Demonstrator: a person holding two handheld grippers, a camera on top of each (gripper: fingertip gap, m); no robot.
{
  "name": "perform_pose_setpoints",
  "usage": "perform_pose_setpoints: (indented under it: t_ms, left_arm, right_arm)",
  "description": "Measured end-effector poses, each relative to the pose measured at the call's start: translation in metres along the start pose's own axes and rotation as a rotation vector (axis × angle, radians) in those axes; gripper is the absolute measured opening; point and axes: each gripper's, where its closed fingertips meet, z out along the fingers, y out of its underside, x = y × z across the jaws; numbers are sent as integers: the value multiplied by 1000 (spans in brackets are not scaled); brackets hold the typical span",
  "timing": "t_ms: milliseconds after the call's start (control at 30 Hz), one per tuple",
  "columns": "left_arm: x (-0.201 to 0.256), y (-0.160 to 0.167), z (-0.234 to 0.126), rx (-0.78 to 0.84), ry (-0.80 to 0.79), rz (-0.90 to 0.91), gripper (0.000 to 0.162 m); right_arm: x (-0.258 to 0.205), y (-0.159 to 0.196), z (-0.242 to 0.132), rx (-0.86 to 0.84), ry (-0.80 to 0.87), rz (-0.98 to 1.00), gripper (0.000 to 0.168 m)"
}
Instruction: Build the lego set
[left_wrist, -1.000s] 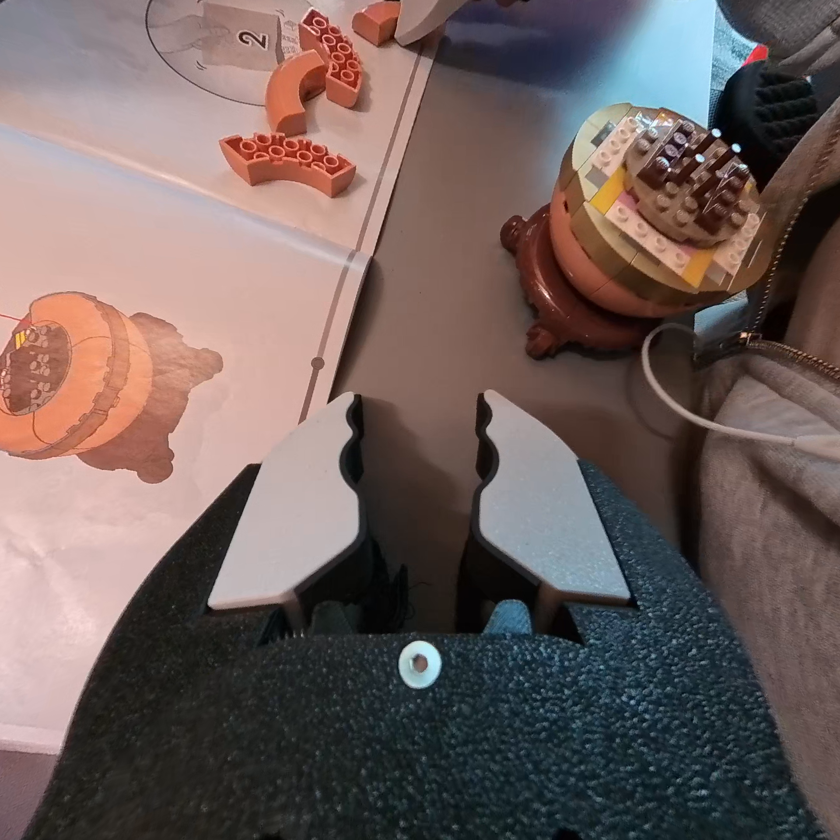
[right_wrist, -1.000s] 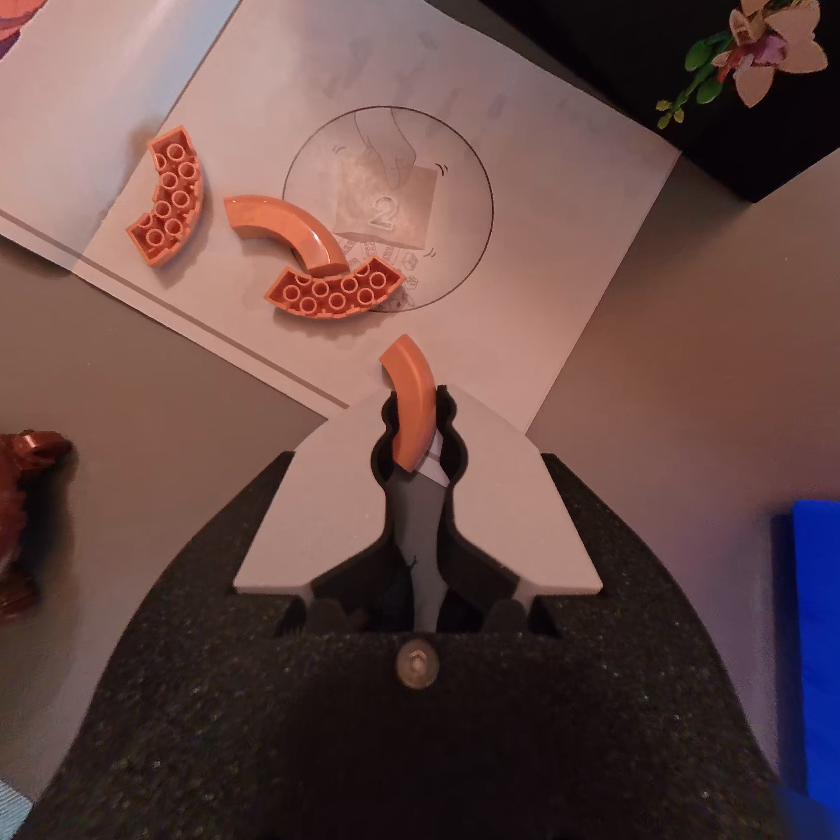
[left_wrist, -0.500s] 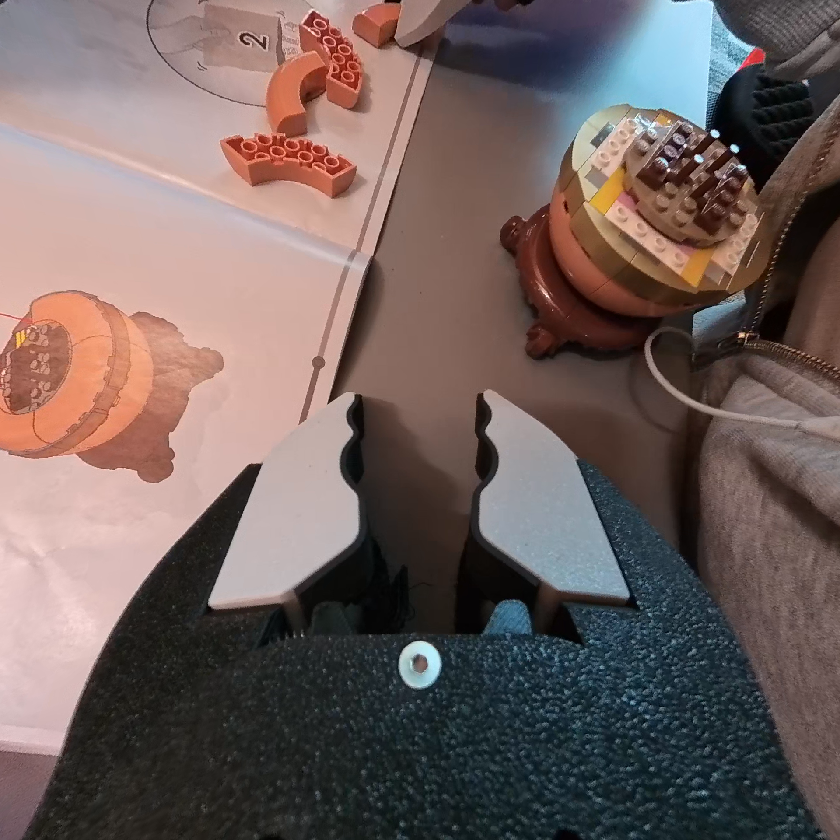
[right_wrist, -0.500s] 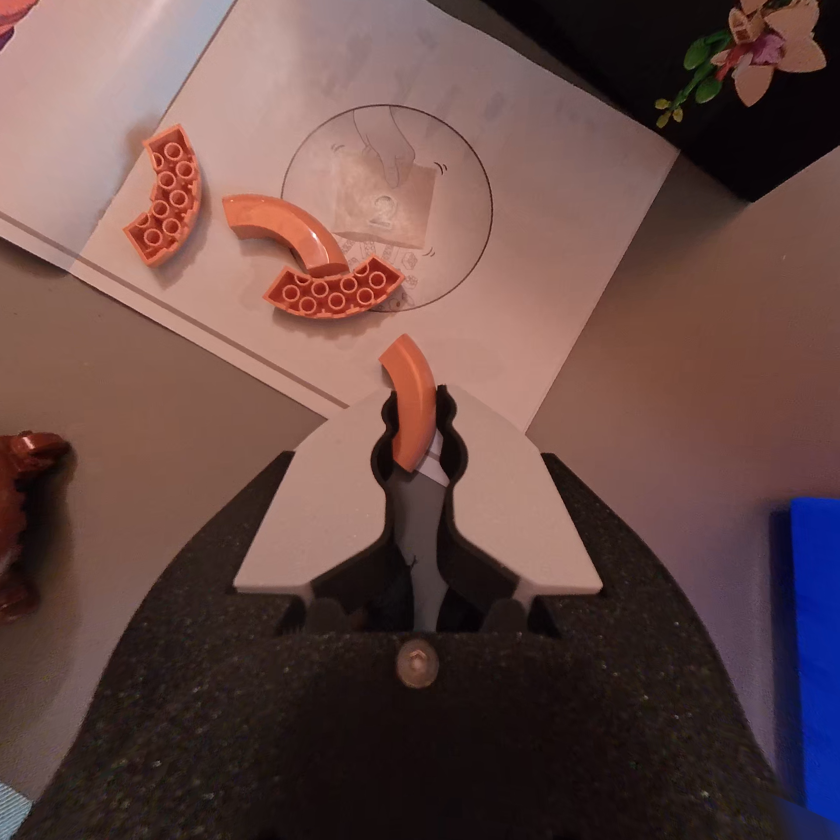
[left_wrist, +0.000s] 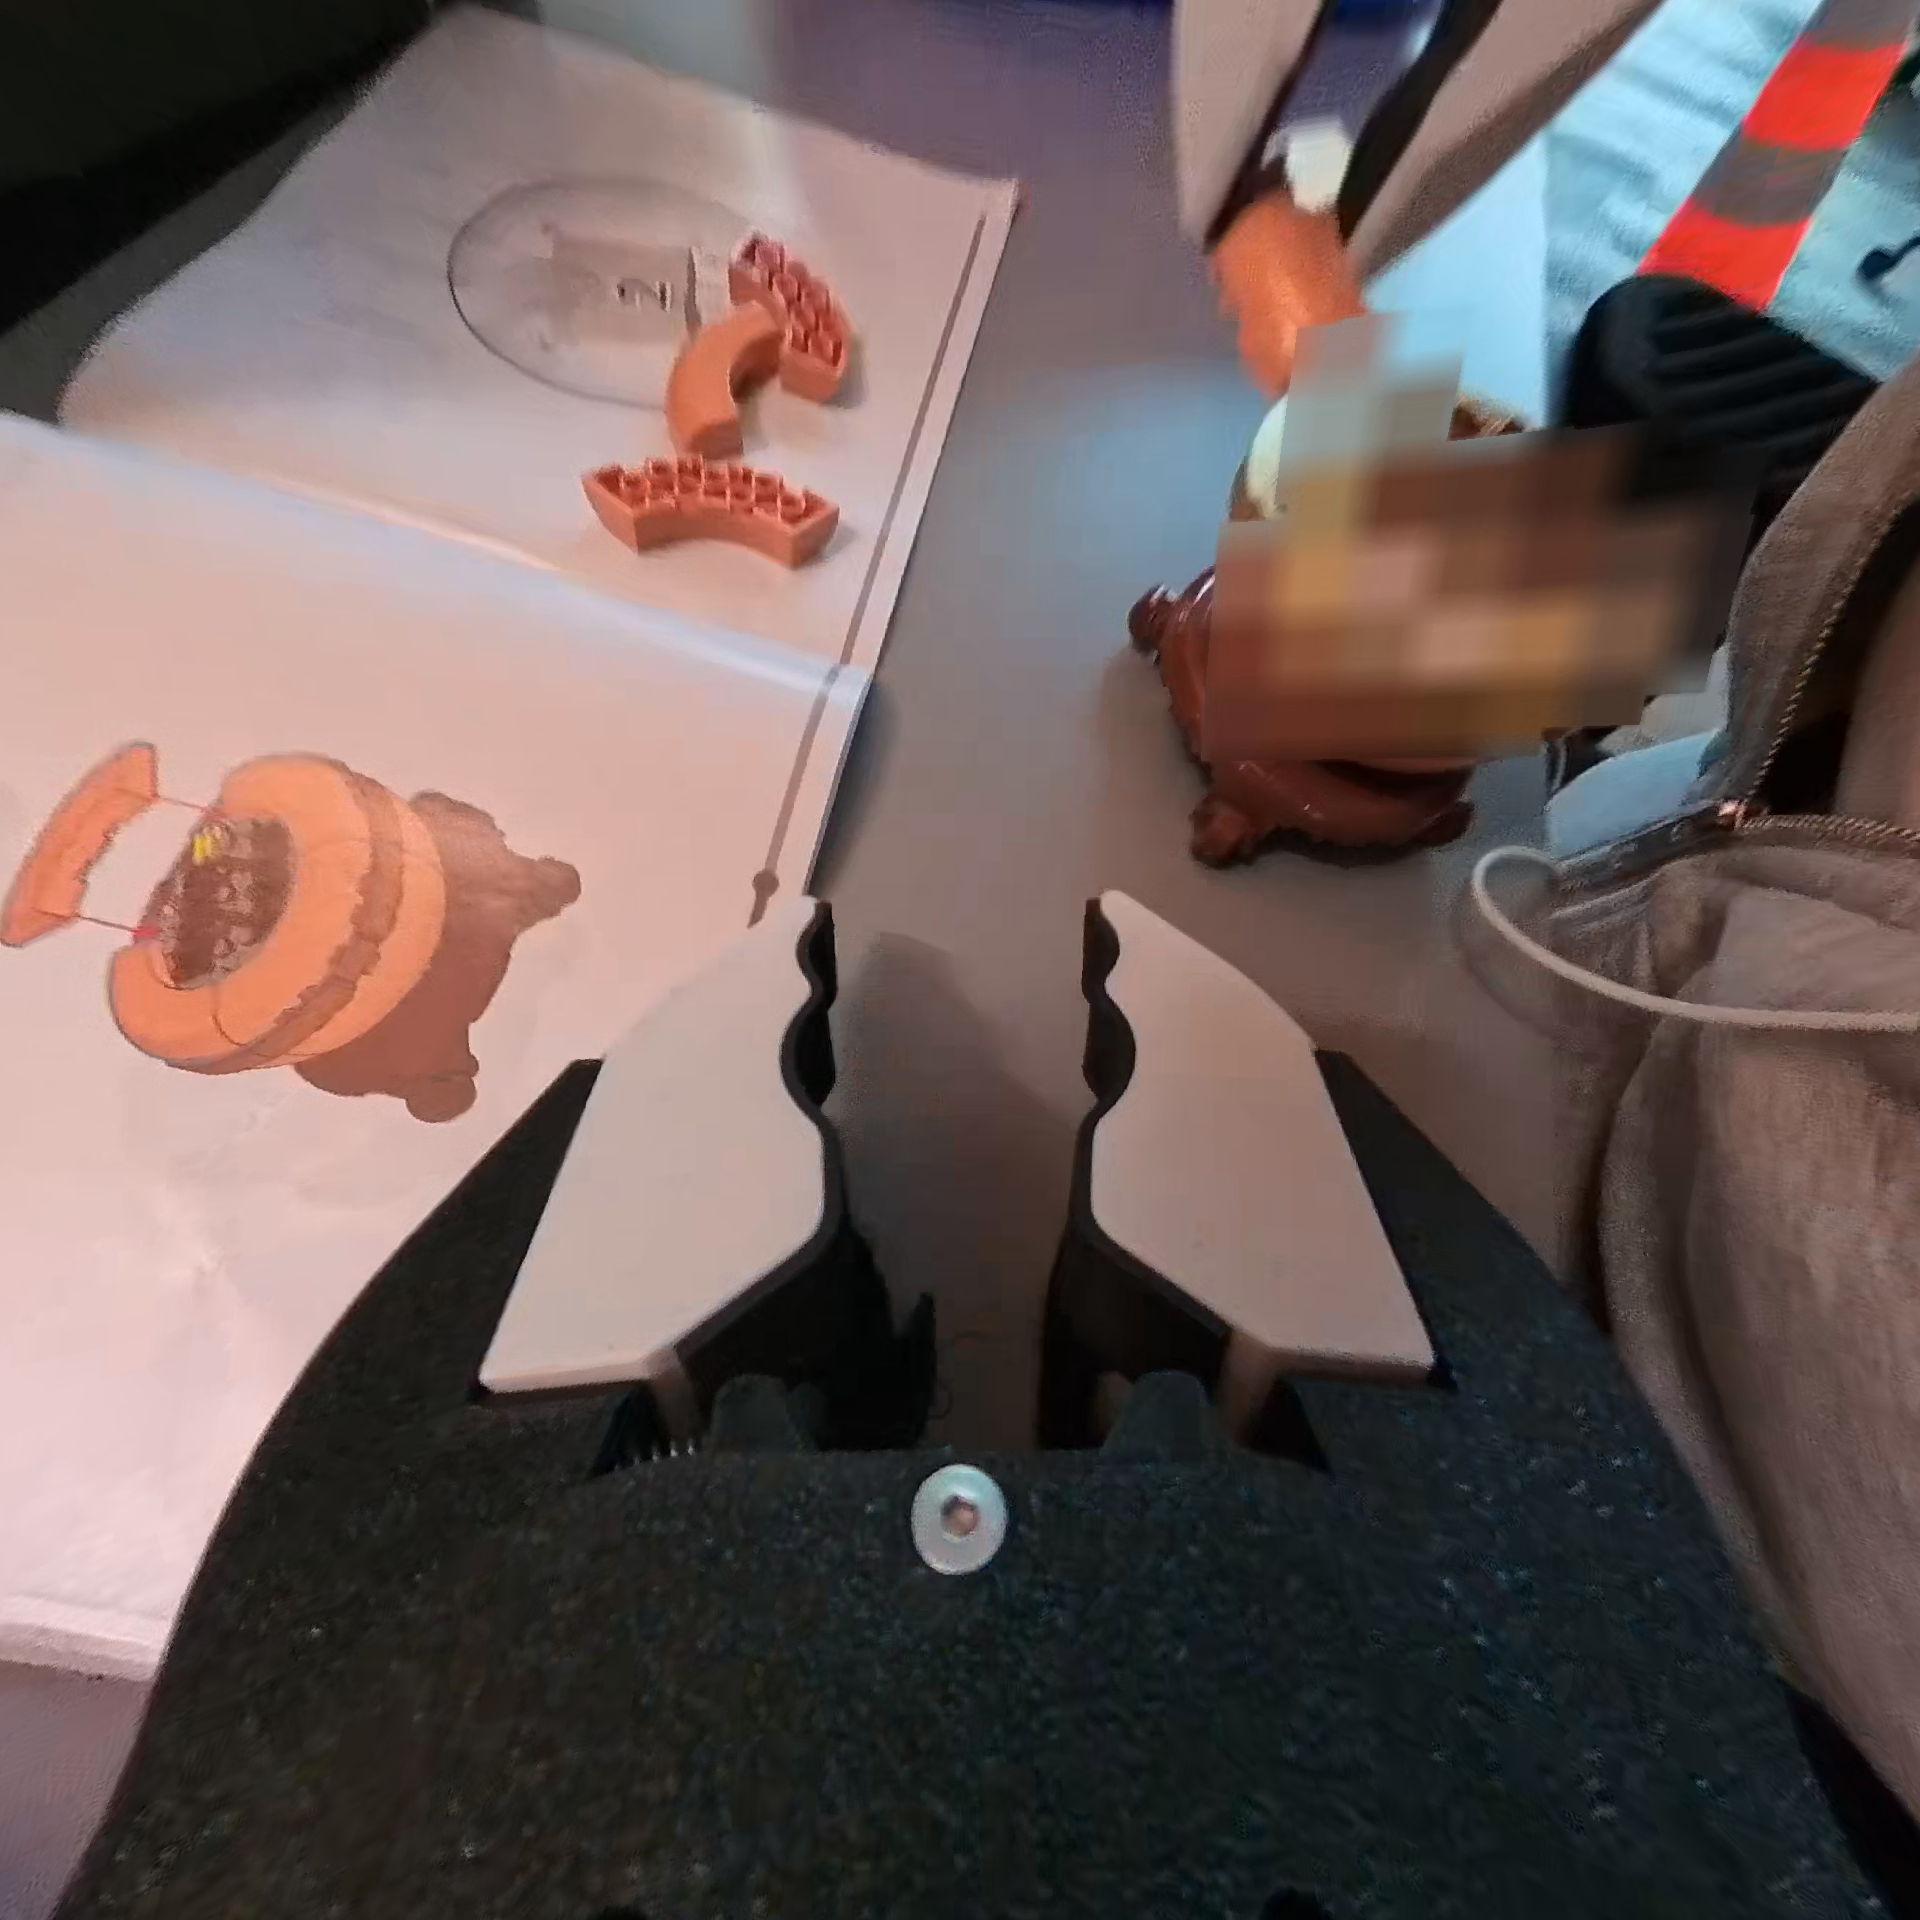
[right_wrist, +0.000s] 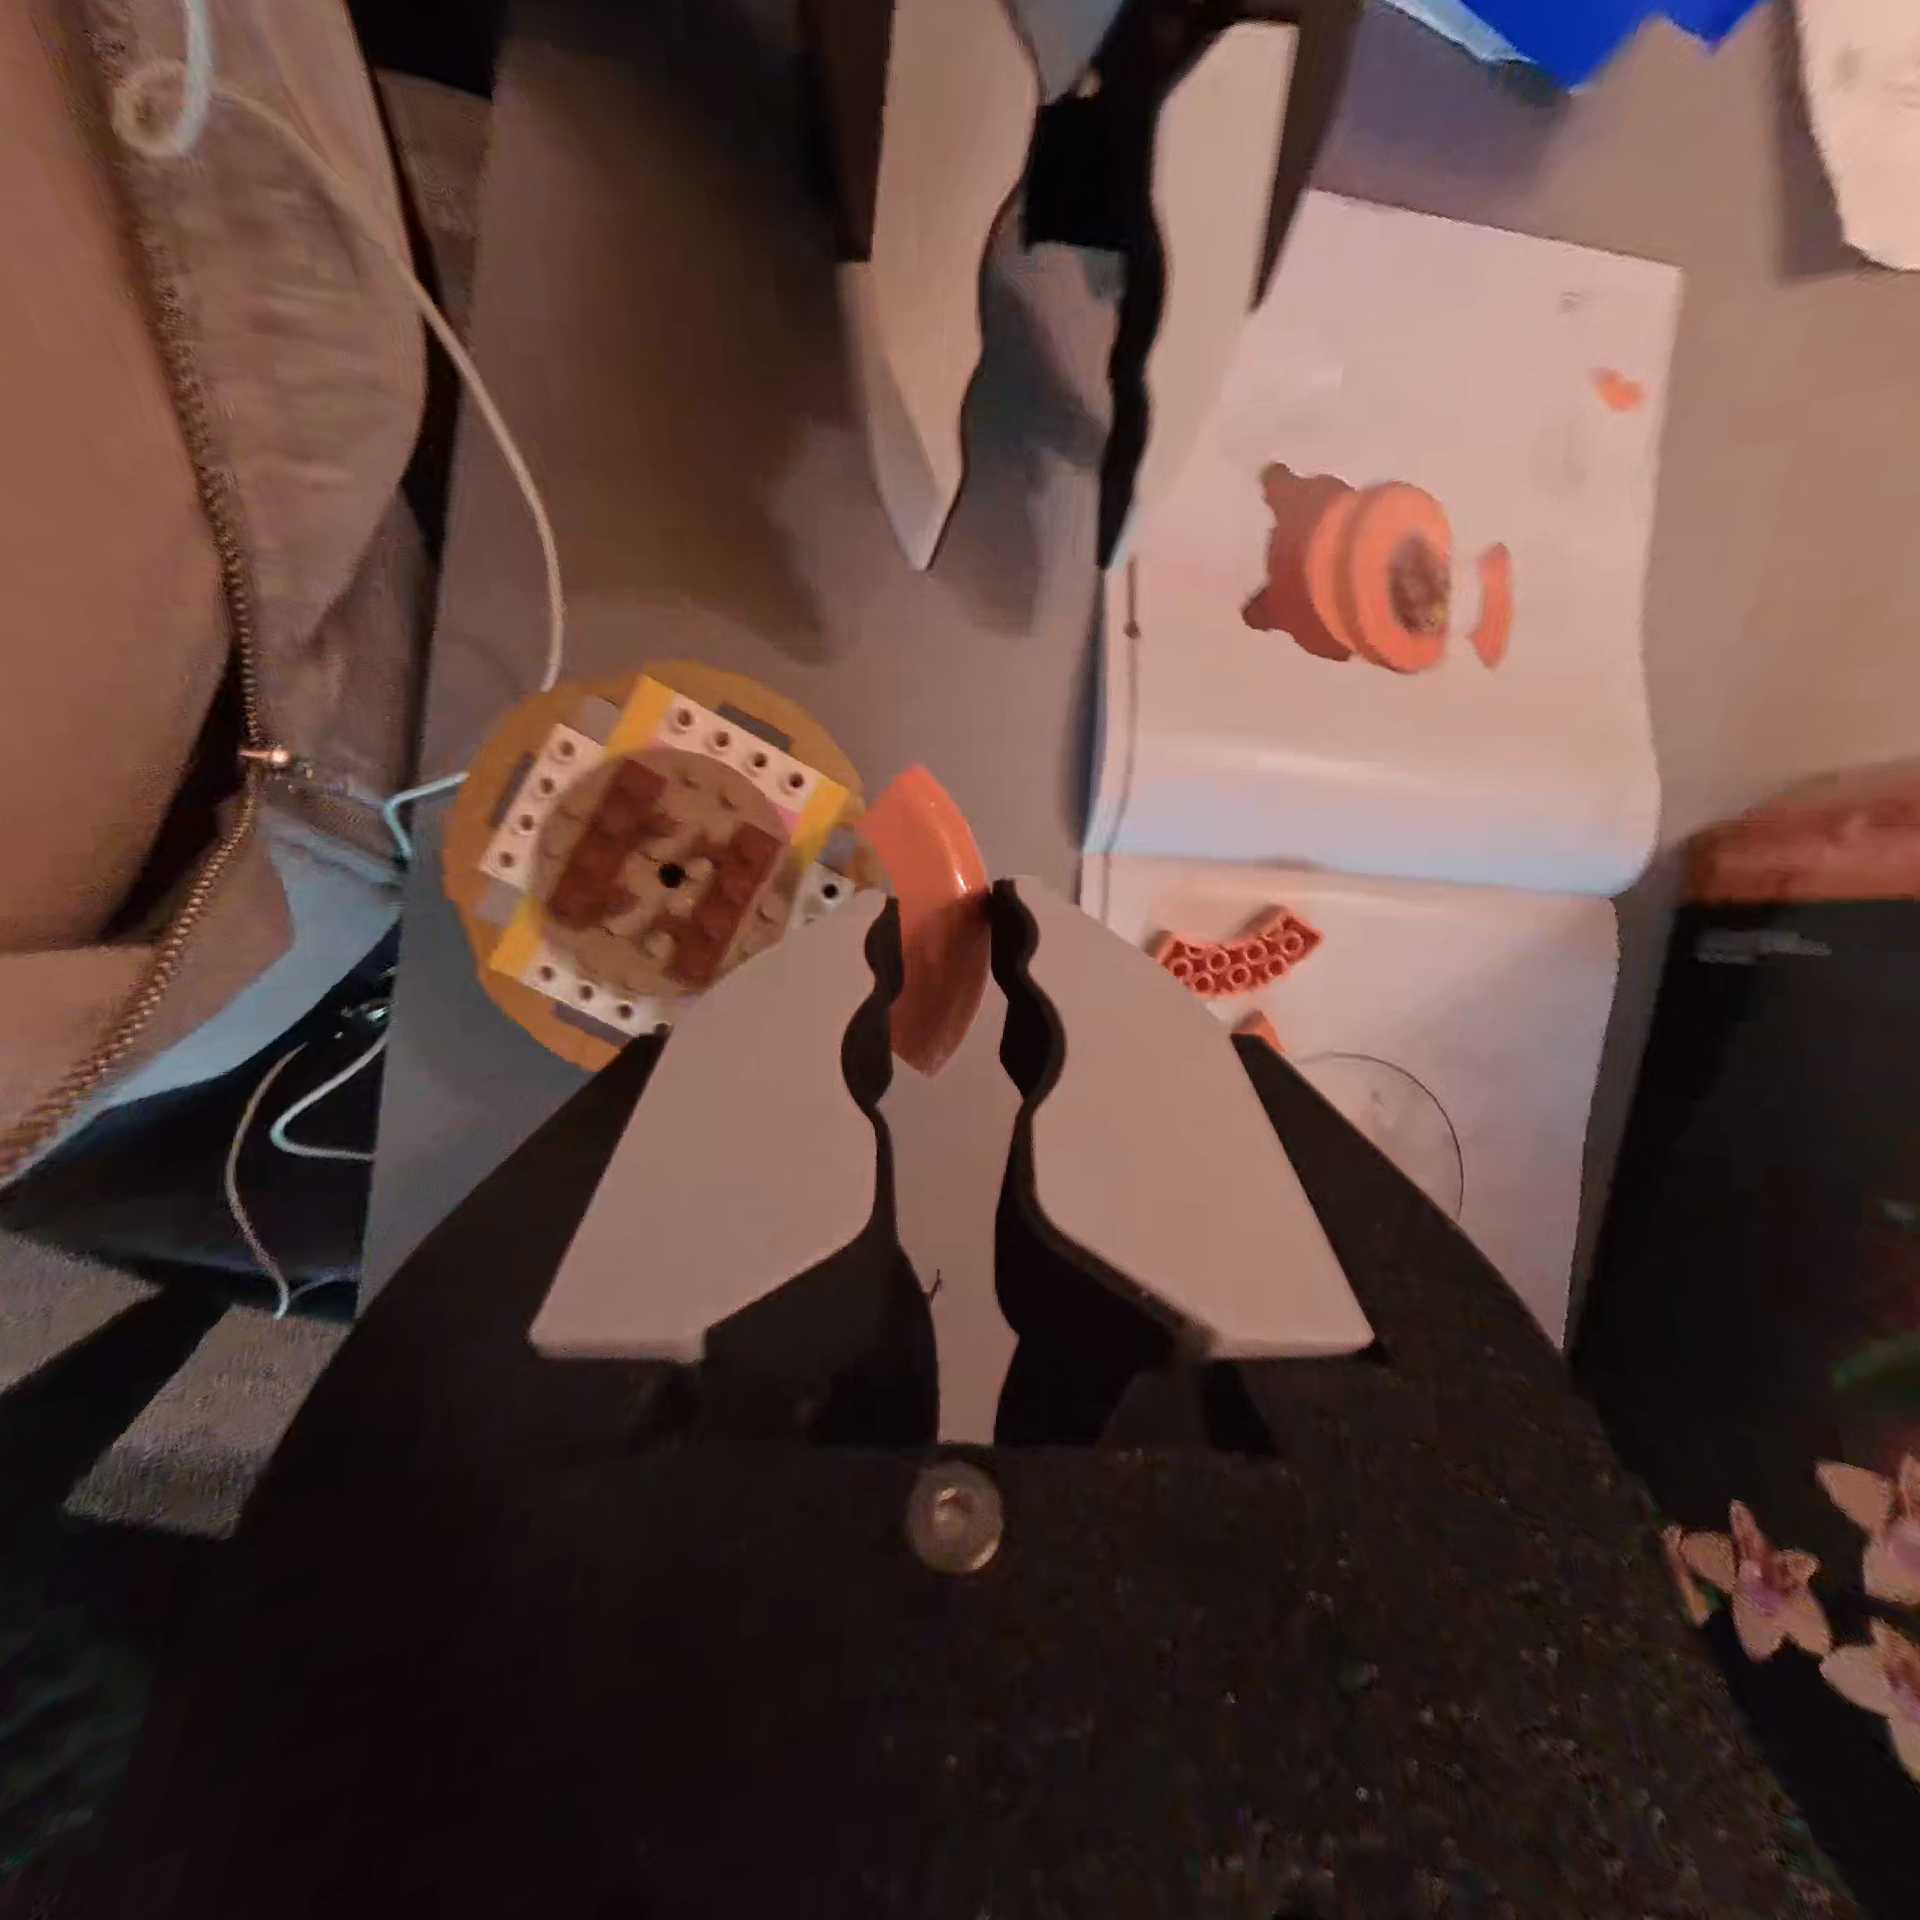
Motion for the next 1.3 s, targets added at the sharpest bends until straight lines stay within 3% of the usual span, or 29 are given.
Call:
perform_pose_setpoints:
  t_ms: [267,433,533,667,833,1000,1300]
  left_arm:
    - [54,-59,-14,309,260,-85,39]
    - [56,-54,15,196,123,-53,39]
    - [65,-56,21,185,126,-20,23]
    - [65,-56,23,167,111,-4,21]
    - [65,-55,21,131,103,13,21]
    - [65,-53,27,92,85,-16,21]
    - [65,-51,25,62,30,-54,22]
  right_arm:
    - [-17,-9,12,-116,-55,-47,16]
    - [-22,-9,16,-90,-48,-56,16]
    - [-22,-9,16,-73,-49,-69,16]
    - [-22,-9,16,-18,-86,-61,17]
    - [-19,-10,0,134,-193,82,30]
    - [-18,2,-5,226,-238,241,19]
    - [-21,4,5,291,-255,272,6]
